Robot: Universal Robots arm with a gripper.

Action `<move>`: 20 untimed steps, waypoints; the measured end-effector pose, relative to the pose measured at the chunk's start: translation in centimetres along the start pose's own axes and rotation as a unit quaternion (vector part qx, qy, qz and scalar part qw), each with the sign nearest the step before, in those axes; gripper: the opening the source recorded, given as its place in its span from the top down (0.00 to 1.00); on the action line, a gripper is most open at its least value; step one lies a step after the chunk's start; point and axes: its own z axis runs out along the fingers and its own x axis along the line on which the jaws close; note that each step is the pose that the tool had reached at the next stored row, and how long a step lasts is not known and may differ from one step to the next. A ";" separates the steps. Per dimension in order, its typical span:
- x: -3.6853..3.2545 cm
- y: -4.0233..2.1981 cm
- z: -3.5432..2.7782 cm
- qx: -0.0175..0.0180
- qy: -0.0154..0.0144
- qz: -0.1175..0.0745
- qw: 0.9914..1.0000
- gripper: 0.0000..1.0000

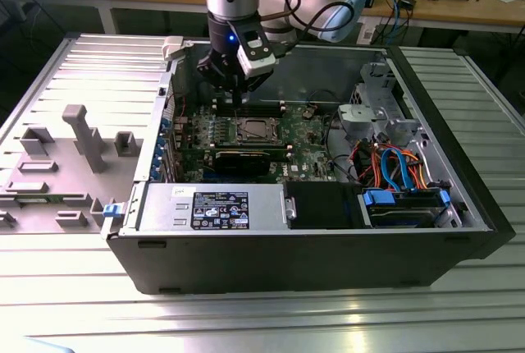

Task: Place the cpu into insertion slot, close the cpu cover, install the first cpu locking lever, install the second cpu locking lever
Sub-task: 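Install the first cpu locking lever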

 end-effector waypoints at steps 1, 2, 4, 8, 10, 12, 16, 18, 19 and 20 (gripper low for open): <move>0.02 0.00 0.00 0.000 0.000 0.000 1.000 0.89; 0.04 0.00 0.00 0.000 0.000 0.000 1.000 0.89; 0.10 -0.01 -0.01 0.000 0.000 0.000 1.000 0.89; 0.19 -0.01 -0.01 0.000 0.000 0.000 1.000 0.89; 0.21 -0.02 -0.01 0.000 0.000 0.000 1.000 0.89; 0.23 -0.02 -0.01 0.000 0.000 0.000 1.000 0.89; 0.76 0.00 -0.03 0.000 0.000 0.000 1.000 0.89; 1.04 0.02 -0.04 0.000 0.000 0.000 1.000 0.89; 1.08 0.02 -0.04 0.000 0.000 0.000 1.000 0.89; 1.13 0.02 -0.04 0.000 0.000 0.000 1.000 0.89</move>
